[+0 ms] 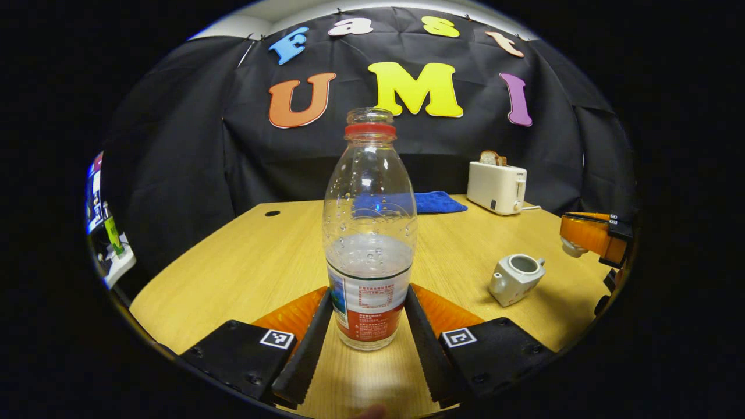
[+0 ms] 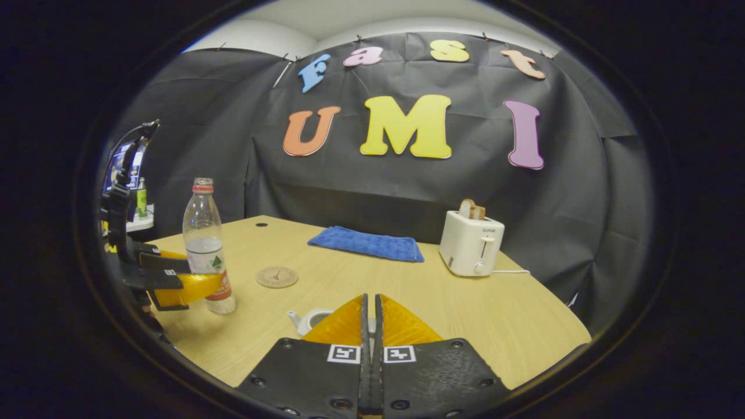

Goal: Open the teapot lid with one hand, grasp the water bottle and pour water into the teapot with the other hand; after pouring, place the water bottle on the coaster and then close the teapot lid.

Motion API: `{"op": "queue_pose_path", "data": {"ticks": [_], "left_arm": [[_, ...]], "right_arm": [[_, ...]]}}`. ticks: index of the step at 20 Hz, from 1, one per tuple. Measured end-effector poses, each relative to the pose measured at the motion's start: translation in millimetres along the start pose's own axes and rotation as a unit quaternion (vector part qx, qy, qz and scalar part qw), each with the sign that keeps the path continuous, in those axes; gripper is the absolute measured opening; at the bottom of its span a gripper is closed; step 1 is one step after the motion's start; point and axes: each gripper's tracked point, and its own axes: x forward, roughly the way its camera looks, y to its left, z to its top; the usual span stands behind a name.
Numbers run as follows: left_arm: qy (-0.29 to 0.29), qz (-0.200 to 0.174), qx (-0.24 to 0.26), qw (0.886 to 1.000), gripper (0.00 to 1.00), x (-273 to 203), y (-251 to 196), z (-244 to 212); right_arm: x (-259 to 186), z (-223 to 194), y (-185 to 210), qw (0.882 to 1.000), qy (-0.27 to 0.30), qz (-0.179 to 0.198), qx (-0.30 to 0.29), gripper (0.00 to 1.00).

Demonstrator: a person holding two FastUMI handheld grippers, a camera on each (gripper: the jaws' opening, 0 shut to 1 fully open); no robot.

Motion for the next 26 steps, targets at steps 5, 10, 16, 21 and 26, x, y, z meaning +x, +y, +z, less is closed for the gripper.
{"op": "queue_pose_path", "data": {"ticks": [5, 10, 16, 21, 26], "left_arm": [[-0.008, 0.056, 0.138, 0.989, 0.75, -6, 20, 19], [-0.024, 0.089, 0.291, 0.952, 0.73, -9, 24, 39], [-0.021, 0.117, 0.498, 0.859, 0.72, -12, 13, 39], [0.005, 0.093, 0.589, 0.803, 0.72, 2, -16, 16], [0.019, 0.097, 0.661, 0.744, 0.72, 0, -28, 19]], "right_arm": [[-6, 6, -14, 1.000, -0.008, 0.001, 0.009, 0.00], [-17, 4, -42, 1.000, -0.011, -0.012, 0.012, 0.00], [-29, -6, -69, 0.999, -0.007, -0.025, 0.019, 0.00], [-34, -13, -86, 0.999, -0.004, -0.026, 0.022, 0.00], [-38, -22, -102, 0.999, 0.000, -0.031, 0.030, 0.00]]}}
